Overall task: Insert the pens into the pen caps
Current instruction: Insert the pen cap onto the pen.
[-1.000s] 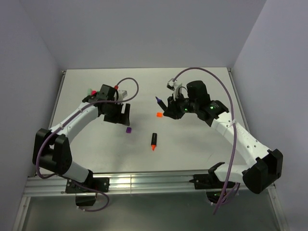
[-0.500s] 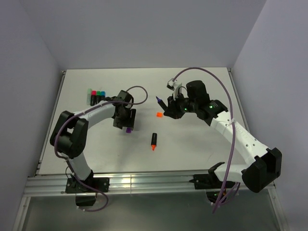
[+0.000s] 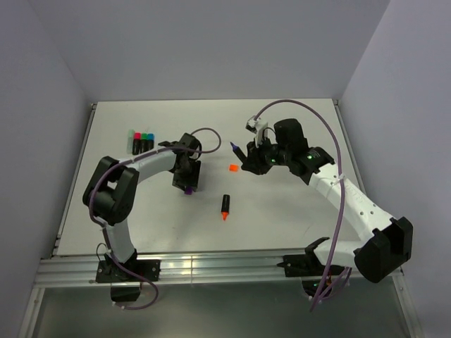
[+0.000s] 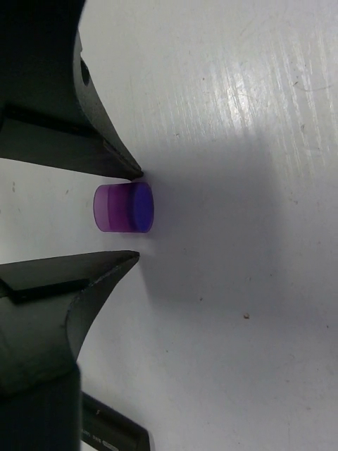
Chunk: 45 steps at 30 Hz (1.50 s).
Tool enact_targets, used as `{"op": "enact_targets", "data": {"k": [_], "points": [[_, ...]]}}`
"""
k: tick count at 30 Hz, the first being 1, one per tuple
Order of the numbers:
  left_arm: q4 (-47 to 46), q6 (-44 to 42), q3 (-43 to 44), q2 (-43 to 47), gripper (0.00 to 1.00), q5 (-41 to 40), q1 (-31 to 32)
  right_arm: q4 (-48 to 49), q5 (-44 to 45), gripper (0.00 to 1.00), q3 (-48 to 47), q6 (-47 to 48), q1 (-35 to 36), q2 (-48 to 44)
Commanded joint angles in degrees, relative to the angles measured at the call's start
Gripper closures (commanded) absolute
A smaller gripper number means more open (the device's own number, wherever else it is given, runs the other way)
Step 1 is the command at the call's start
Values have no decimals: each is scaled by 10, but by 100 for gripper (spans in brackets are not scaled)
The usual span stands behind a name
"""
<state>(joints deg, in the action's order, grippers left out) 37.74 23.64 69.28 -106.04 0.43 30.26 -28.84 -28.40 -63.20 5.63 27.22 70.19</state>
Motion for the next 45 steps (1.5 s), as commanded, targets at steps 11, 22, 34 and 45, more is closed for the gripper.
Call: {"op": "enact_targets", "data": {"k": [11, 22, 34, 45], "points": [[24, -32, 72, -14, 100, -21, 4, 12, 38, 100, -21, 13, -5, -10], [-55, -22, 414, 148, 100, -73, -6, 5, 47, 100, -149, 69, -4, 10], [-208, 109, 448, 159, 100, 267, -93, 111, 6, 100, -317, -50, 31, 101], [-274, 120, 414, 184, 100, 294, -93, 121, 69, 100, -343, -86, 91, 121]]}}
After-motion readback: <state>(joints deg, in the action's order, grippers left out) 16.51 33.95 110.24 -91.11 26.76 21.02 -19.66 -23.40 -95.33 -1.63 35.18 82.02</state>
